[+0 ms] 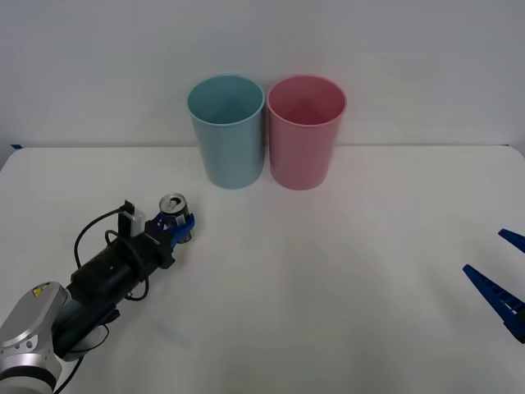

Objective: Grasp the object on the table and drop it into the matching bin: aluminum can to the light blue bin, PET bottle to the pink bin.

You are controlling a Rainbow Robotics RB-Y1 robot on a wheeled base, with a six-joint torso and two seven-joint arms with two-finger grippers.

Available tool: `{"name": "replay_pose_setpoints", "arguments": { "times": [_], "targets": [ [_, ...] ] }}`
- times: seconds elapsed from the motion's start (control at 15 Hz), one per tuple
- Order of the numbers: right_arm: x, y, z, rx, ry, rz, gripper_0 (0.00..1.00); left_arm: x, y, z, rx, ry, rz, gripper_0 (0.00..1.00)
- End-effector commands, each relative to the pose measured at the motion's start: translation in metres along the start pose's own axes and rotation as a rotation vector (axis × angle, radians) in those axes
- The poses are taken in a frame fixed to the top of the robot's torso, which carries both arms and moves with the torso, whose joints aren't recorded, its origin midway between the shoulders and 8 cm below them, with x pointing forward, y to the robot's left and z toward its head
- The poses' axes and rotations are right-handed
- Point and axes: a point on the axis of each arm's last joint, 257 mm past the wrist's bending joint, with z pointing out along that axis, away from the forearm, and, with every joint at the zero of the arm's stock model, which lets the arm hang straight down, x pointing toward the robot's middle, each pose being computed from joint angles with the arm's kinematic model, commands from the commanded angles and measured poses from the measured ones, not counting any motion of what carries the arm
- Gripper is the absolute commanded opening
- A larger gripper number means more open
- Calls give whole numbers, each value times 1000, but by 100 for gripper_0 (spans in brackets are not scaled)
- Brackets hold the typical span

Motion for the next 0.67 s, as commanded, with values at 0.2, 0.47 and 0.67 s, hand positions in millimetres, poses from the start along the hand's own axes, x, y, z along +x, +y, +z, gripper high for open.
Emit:
{"name": "replay_pose_setpoints", "arguments": {
  "times": [0.2,0.47,0.67],
  "targets": [
    [0,0,0,0,0,0,100,-60,19,-9,18,-85,-76,0],
    [0,0,0,0,0,0,100,-107,37,-20,34,-139,-103,0],
    [0,0,0,0,0,0,100,-144,45,-27,46,-177,-109,0]
  ]
}}
